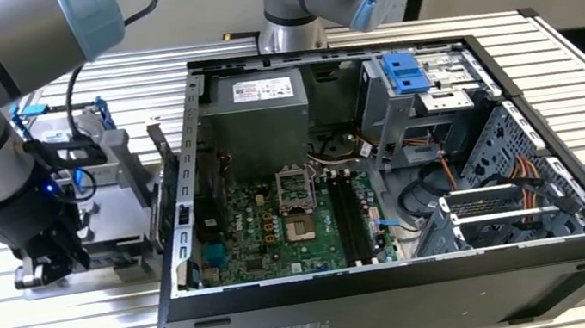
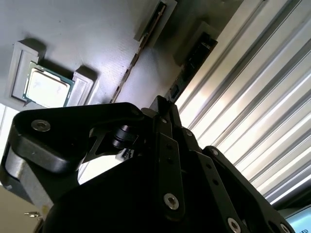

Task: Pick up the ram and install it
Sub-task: 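Pick up the ram and move it above insertion slot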

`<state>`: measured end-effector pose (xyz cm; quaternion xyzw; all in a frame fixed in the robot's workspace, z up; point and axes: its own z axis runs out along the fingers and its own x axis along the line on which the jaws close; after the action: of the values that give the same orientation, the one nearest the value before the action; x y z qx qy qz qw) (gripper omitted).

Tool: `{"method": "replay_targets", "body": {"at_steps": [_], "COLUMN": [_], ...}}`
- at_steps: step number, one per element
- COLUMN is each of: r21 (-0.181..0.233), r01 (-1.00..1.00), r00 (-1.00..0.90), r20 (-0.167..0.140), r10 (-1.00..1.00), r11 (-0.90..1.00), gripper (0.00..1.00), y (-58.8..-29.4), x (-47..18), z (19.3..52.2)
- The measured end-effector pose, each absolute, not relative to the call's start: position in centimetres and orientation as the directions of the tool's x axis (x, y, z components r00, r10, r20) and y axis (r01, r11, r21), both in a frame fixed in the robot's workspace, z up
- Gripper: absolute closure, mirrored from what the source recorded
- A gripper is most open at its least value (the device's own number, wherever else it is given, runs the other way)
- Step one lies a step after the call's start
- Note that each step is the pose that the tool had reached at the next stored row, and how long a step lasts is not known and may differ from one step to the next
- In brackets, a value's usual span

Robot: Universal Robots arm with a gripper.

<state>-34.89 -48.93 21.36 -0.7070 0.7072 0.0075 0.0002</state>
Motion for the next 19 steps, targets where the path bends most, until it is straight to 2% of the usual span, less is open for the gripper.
{"method": "replay_targets", "body": {"at_steps": [19], "r21": [0.01], "r01": [-1.0], "r00": [0.0], "r20": [-0.011], "r10": [-1.0], "r11": [0.0], "gripper": [1.0], "y": [-48.9], "x": [-34.9], "z": [22.6]}}
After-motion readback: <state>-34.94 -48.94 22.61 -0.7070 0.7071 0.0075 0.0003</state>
